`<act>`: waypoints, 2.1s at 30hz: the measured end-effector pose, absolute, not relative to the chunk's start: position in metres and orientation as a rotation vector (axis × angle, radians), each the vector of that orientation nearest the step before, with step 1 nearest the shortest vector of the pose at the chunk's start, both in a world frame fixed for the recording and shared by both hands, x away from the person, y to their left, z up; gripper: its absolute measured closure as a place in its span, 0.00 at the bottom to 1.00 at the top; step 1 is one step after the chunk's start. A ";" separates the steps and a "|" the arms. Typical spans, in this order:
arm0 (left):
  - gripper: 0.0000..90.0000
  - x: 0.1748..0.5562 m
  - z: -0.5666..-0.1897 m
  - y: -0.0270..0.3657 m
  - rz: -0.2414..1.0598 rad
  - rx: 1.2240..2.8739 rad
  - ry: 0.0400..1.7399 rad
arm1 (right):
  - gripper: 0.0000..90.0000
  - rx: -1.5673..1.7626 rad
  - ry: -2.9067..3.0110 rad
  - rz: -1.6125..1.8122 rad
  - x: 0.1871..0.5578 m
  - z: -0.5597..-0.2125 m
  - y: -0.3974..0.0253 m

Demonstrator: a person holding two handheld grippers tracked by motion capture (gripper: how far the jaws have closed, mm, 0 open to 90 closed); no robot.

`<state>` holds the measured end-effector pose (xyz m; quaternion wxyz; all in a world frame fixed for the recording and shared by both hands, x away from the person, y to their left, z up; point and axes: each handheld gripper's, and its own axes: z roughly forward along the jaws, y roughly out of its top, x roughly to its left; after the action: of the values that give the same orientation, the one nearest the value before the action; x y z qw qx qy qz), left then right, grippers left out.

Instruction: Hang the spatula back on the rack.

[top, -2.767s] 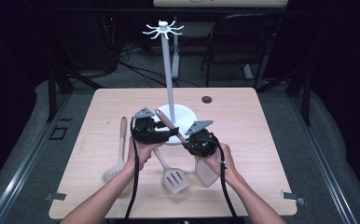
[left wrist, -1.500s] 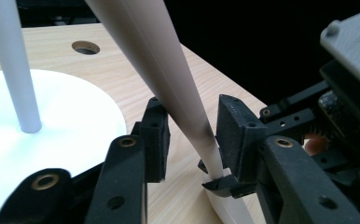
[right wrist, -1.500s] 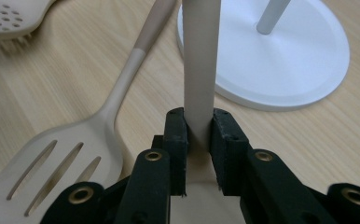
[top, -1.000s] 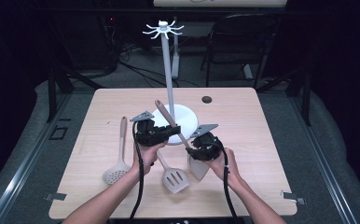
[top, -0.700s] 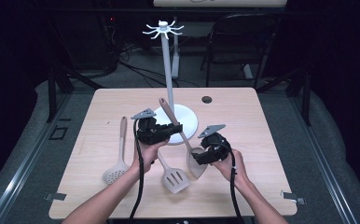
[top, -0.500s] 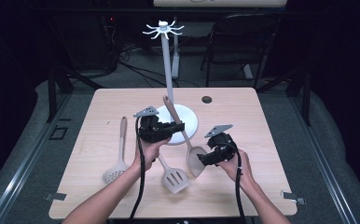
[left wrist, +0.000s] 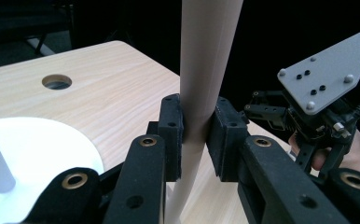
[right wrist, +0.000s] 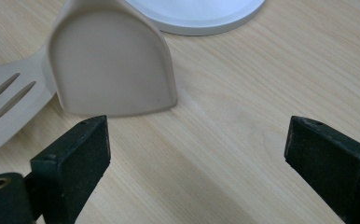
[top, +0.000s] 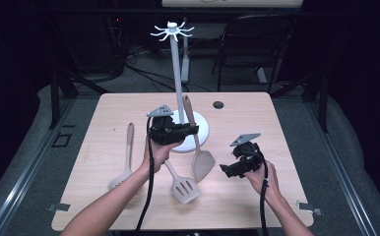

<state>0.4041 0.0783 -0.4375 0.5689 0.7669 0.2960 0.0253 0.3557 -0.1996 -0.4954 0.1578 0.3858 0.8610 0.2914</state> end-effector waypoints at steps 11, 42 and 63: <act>0.85 0.412 -0.415 0.080 0.094 1.815 0.647 | 0.08 1.092 2.459 0.812 0.362 -0.496 -0.204; 0.85 0.445 -0.355 0.104 0.193 1.877 0.575 | 0.08 1.086 2.467 0.805 0.364 -0.496 -0.204; 0.85 0.467 -0.337 0.108 0.203 1.899 0.594 | 0.09 1.083 2.480 0.814 0.366 -0.498 -0.203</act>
<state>0.4670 0.1082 -0.3374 0.5404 0.7988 0.2501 0.0853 0.3662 -0.2032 -0.4984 0.1573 0.3785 0.8666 0.2846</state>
